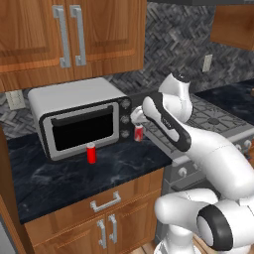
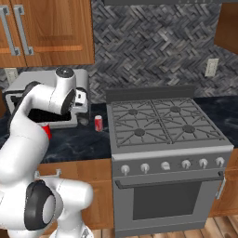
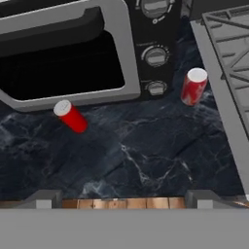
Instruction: Four empty soda cans are scattered around the kitchen. Gather all the cans and cluster them next to the stove for recycling.
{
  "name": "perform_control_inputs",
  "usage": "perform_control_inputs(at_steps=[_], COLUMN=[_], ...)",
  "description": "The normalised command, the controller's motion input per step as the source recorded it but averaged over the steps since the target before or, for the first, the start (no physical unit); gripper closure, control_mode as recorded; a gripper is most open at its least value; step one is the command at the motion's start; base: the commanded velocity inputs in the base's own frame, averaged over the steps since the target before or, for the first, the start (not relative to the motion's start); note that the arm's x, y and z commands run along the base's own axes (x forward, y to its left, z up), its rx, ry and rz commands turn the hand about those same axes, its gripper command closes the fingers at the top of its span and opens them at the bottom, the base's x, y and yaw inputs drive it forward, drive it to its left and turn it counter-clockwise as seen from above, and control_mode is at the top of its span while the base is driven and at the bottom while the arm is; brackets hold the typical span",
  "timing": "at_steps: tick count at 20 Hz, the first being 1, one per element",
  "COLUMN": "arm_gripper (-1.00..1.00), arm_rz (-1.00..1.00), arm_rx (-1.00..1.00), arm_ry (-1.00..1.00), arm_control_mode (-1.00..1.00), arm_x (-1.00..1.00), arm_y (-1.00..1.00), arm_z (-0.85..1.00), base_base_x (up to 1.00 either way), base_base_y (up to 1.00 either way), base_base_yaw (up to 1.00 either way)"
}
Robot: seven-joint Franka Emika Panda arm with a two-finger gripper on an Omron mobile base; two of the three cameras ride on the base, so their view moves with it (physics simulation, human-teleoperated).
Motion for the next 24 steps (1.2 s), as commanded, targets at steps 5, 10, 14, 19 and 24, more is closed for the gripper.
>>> perform_control_inputs(at_steps=[5, 10, 14, 19, 24], arm_gripper=[-1.0, -1.0, -1.0, -1.0, -1.0], arm_rz=[-0.03, 0.01, 0.04, 0.06, 0.09], arm_rx=[0.0, -0.02, -0.05, -0.07, -0.04], arm_ry=[0.01, 0.0, 0.0, -0.04, -0.09], arm_control_mode=[-1.0, -1.0, -1.0, -1.0, -1.0], arm_x=[-0.32, -0.17, -0.16, -0.15, -0.07], arm_y=[0.33, 0.27, 0.27, 0.33, 0.39], arm_z=[0.0, 0.0, 0.0, 0.0, -0.03], base_base_x=[0.0, 0.0, 0.0, 0.0, 0.0], base_base_y=[0.0, 0.0, 0.0, 0.0, 0.0], base_base_yaw=[0.0, 0.0, 0.0, 0.0, 0.0])
